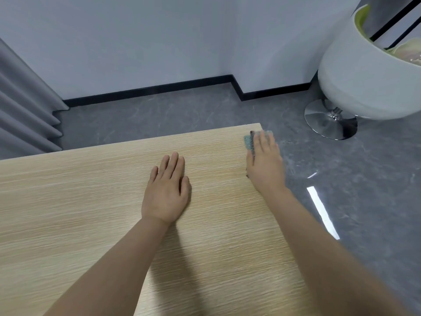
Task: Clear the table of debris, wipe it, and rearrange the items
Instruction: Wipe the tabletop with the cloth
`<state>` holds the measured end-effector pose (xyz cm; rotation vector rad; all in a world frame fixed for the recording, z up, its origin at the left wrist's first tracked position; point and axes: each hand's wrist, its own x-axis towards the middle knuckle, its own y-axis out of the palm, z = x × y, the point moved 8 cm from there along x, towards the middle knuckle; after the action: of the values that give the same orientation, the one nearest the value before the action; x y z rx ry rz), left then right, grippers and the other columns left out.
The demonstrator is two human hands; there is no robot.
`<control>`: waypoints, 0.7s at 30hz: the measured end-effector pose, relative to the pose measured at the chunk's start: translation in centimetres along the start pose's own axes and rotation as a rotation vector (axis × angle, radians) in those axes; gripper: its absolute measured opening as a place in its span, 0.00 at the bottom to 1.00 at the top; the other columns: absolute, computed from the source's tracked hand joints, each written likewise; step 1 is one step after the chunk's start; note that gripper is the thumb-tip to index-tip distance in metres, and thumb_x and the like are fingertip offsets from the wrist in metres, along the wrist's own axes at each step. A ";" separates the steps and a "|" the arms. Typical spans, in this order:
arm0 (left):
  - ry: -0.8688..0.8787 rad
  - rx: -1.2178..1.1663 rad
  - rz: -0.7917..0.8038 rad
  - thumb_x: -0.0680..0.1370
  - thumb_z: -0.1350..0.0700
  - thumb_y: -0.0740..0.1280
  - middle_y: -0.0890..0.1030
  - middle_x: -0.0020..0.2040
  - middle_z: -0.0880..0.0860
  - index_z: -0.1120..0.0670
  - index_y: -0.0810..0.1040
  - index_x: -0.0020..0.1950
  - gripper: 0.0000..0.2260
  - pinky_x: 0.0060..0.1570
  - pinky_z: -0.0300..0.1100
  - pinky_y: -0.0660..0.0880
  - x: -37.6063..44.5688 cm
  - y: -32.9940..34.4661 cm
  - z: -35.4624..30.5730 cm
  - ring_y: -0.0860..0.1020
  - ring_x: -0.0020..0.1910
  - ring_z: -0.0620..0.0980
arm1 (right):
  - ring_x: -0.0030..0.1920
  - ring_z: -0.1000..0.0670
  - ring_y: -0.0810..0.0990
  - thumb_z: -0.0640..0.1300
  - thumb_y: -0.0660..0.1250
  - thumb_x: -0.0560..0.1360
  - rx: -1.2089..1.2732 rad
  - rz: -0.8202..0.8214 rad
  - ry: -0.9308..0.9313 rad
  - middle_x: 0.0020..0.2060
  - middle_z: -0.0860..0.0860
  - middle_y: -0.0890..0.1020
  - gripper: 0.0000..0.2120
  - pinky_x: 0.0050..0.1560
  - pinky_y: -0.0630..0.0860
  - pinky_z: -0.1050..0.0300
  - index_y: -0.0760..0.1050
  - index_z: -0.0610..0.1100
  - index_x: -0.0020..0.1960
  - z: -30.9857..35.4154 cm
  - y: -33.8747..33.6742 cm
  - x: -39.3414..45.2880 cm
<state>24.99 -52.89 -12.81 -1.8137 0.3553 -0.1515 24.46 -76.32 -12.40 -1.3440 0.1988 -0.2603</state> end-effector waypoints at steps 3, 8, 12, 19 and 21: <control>0.001 0.002 0.001 0.77 0.46 0.39 0.45 0.77 0.46 0.50 0.47 0.77 0.28 0.74 0.43 0.40 0.0 0.0 -0.1 0.41 0.75 0.42 | 0.76 0.50 0.47 0.50 0.45 0.82 0.066 0.036 -0.296 0.75 0.50 0.56 0.24 0.75 0.45 0.55 0.52 0.44 0.76 5.8 0.7 -2.8; 0.004 0.007 -0.005 0.78 0.46 0.40 0.45 0.77 0.46 0.50 0.47 0.77 0.27 0.74 0.43 0.40 0.0 -0.1 -0.1 0.41 0.75 0.42 | 0.76 0.53 0.44 0.52 0.47 0.82 0.055 0.127 -0.469 0.76 0.55 0.51 0.24 0.75 0.42 0.56 0.49 0.51 0.76 7.3 1.2 -4.6; -0.001 0.009 0.005 0.80 0.47 0.41 0.44 0.77 0.45 0.49 0.46 0.78 0.25 0.74 0.43 0.40 0.0 0.0 0.0 0.40 0.75 0.42 | 0.76 0.49 0.47 0.49 0.48 0.82 0.081 0.061 -0.138 0.76 0.52 0.53 0.23 0.74 0.50 0.54 0.51 0.48 0.76 1.1 -0.1 -2.3; 0.004 0.016 0.002 0.78 0.46 0.40 0.45 0.77 0.46 0.50 0.47 0.77 0.27 0.74 0.43 0.40 0.0 0.1 0.0 0.41 0.75 0.43 | 0.75 0.50 0.46 0.50 0.48 0.82 0.148 0.087 -0.310 0.75 0.50 0.55 0.24 0.73 0.47 0.57 0.53 0.46 0.76 6.3 -0.1 -5.8; 0.007 0.021 -0.007 0.79 0.47 0.41 0.45 0.77 0.46 0.50 0.47 0.78 0.26 0.74 0.43 0.41 0.0 0.0 0.0 0.41 0.76 0.43 | 0.73 0.56 0.42 0.52 0.47 0.81 0.157 0.156 -0.482 0.75 0.54 0.54 0.24 0.72 0.43 0.59 0.54 0.47 0.76 8.4 0.5 -8.3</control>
<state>25.00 -52.93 -12.81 -1.7937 0.3515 -0.1660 19.01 -65.92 -11.16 -1.1909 -0.1200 0.1784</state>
